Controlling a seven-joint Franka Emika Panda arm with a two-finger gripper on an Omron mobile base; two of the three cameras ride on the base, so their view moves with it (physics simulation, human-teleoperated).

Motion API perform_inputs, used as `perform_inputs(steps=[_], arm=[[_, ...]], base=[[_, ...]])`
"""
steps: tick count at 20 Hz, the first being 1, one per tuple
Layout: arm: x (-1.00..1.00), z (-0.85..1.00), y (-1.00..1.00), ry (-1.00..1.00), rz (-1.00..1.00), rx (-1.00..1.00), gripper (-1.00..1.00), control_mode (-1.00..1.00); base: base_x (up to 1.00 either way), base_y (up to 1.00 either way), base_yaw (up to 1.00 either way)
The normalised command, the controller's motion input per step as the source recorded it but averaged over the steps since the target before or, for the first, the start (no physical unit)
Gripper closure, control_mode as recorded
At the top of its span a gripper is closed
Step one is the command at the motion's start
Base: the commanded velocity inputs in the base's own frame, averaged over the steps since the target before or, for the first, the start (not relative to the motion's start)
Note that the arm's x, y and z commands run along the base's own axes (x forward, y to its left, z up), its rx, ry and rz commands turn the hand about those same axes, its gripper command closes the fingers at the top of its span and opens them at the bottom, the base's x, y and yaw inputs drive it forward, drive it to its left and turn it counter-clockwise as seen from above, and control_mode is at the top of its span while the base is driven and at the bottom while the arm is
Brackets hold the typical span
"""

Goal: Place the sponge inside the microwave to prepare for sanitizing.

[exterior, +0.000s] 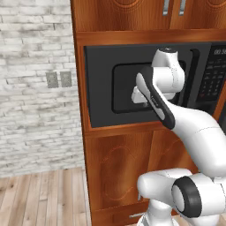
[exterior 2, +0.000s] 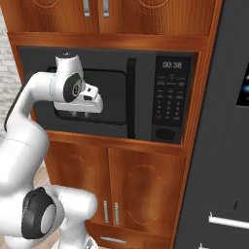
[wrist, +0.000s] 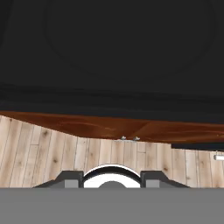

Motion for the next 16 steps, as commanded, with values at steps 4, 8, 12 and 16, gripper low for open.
perform_inputs(steps=[4,8,12,16], arm=[[-0.07,0.00,0.00,0.00,0.00,0.00,-1.00,-1.00],[-0.25,0.00,0.00,-0.04,0.00,0.00,-1.00,-1.00],[-0.44,0.00,-0.07,-0.16,-0.03,0.00,-1.00,-1.00],[-0.59,0.02,-0.37,-0.17,-0.11,-0.02,-1.00,-1.00]], base=[[0.00,0.00,0.00],[0.00,0.00,0.00],[0.00,0.00,0.00],[0.00,0.00,0.00]])
